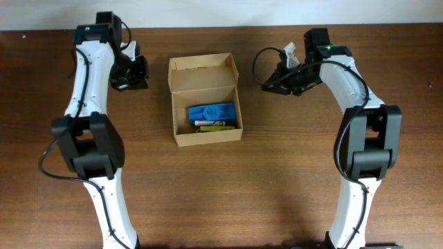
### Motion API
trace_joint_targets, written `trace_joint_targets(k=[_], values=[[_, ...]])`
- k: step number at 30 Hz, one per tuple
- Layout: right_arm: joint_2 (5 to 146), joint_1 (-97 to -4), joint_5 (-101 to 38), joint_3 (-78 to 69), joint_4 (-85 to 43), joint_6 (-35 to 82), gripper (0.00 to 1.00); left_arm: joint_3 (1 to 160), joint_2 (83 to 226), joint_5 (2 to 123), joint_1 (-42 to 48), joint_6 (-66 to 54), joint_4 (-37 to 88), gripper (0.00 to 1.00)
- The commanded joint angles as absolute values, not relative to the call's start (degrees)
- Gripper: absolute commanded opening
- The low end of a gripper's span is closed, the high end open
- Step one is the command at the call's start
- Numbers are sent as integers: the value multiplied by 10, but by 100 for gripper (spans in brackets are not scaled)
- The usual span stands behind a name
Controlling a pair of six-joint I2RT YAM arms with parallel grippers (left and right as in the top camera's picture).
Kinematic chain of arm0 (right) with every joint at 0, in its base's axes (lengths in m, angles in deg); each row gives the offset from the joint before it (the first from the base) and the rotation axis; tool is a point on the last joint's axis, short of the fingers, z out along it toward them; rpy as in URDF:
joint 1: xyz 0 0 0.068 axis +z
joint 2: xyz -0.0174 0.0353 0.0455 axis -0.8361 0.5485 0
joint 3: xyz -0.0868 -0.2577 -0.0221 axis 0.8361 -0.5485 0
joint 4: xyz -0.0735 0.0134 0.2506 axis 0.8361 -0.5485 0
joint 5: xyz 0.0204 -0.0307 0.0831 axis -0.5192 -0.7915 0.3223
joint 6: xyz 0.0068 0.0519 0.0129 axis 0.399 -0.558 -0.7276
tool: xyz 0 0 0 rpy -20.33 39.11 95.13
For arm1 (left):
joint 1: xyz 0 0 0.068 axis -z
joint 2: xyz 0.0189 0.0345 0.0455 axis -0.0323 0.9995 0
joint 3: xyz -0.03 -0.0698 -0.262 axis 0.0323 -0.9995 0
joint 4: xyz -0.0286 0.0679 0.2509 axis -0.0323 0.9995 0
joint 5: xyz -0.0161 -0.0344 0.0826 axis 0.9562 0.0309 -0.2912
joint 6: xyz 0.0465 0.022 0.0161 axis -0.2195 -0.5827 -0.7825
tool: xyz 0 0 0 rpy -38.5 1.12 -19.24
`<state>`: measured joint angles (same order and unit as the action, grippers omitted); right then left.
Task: Pack container
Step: 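Move both grippers to the box lid flaps on either side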
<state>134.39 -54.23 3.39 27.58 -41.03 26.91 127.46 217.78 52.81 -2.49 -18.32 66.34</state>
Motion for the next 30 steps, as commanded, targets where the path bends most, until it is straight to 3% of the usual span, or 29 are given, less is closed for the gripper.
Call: trace_joint_targets(k=[1, 10, 20, 30], values=[[1348, -528, 15, 277, -411, 279, 4, 1232, 2183, 669, -52, -178, 626, 2], [1392, -520, 55, 277, -397, 277, 4, 1191, 2271, 956, -96, -183, 551, 2], [1467, -518, 198, 277, -278, 181, 4, 1191, 2326, 969, -70, -144, 489, 2], [1468, -518, 250, 277, -123, 95, 4, 1191, 2342, 1003, -41, 15, 291, 2]])
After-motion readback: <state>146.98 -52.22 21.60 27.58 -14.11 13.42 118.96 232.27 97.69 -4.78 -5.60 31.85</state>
